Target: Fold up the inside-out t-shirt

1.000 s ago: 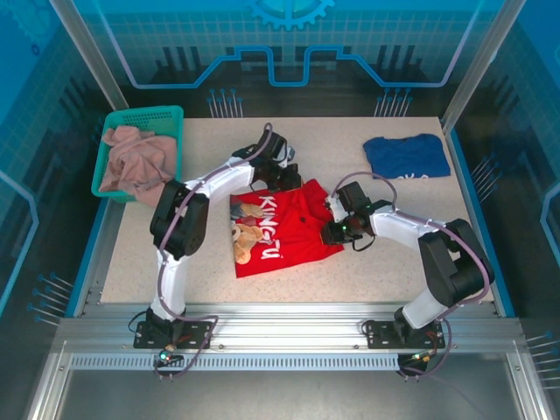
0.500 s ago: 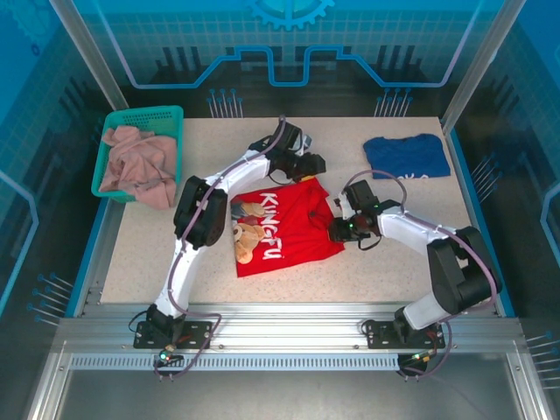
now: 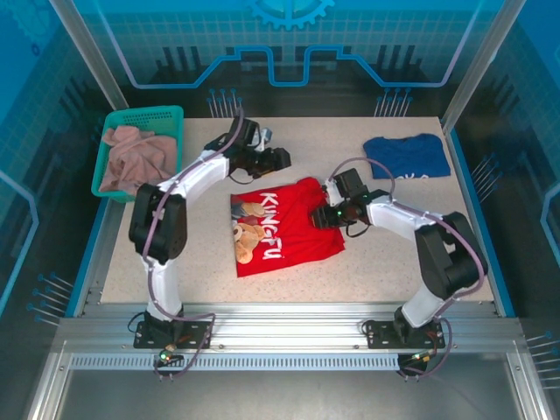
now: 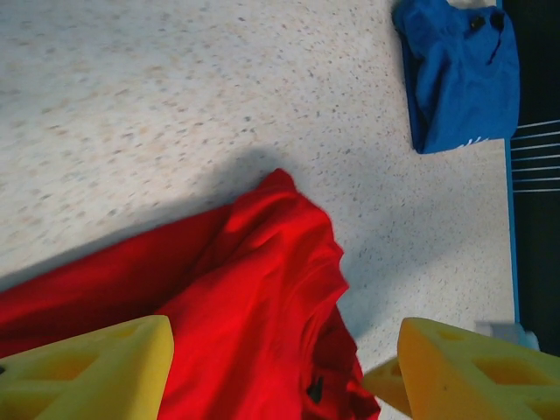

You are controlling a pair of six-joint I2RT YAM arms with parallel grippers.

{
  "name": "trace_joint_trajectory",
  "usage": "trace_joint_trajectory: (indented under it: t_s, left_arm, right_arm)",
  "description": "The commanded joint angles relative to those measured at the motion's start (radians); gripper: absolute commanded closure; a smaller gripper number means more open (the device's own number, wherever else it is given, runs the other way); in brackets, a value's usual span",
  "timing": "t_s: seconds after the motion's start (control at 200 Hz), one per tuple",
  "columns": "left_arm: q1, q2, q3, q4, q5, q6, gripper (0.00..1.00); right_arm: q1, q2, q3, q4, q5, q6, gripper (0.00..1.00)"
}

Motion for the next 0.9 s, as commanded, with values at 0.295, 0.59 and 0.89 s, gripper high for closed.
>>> trace_joint_trajectory:
  t_s: [0.295, 0.59, 0.89]
  left_arm:
    - [-0.006, -0.267, -0.406, 0.051, -0.127, 0.027, 0.3]
    - [-0.007, -0.337, -0.607, 0.097, -0.162, 0.016, 0.3]
    - [-0.01, -0.336, -0.625, 0.095, -0.173, 0.023, 0.3]
  right_arm:
    - [0.004, 0.061, 0.087, -0.088, 0.087, -0.045, 0.95]
    - [-0.019, -0.008, 0.051, -0.146, 0.171, 0.054, 0.92]
    - [-0.034, -0.001, 0.098, -0.226, 0.247, 0.053, 0.73]
